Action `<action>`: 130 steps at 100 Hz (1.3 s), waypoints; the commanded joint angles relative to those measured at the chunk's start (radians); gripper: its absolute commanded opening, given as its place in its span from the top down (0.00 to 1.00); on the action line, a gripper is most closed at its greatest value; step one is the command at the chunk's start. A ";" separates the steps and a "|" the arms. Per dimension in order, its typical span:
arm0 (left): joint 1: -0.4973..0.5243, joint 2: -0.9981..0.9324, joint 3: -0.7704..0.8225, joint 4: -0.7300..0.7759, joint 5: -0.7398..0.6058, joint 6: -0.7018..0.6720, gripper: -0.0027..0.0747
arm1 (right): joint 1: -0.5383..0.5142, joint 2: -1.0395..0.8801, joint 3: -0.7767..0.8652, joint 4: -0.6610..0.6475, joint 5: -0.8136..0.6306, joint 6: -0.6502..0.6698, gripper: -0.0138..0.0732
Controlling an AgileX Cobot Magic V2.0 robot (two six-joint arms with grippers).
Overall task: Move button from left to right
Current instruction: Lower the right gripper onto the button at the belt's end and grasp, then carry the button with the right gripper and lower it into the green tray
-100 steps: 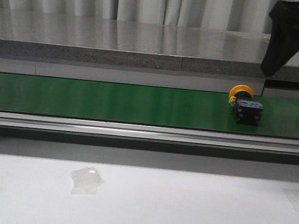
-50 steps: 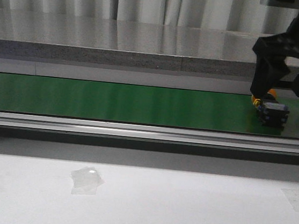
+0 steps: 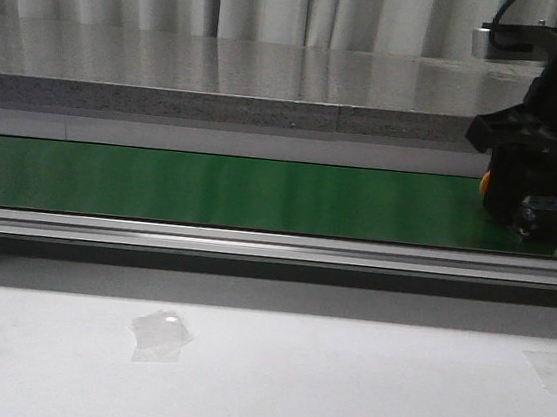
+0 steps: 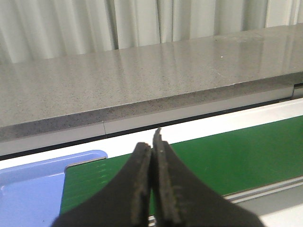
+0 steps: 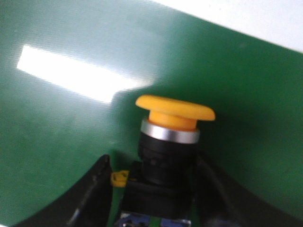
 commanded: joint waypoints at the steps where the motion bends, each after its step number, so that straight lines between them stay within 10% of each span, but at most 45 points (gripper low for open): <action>1: -0.007 0.009 -0.025 -0.011 -0.074 -0.002 0.99 | -0.001 -0.048 -0.059 -0.002 0.023 -0.001 0.63; 130: -0.007 0.009 -0.025 -0.011 -0.074 -0.002 0.99 | -0.551 0.105 -0.311 -0.083 0.037 -0.273 0.63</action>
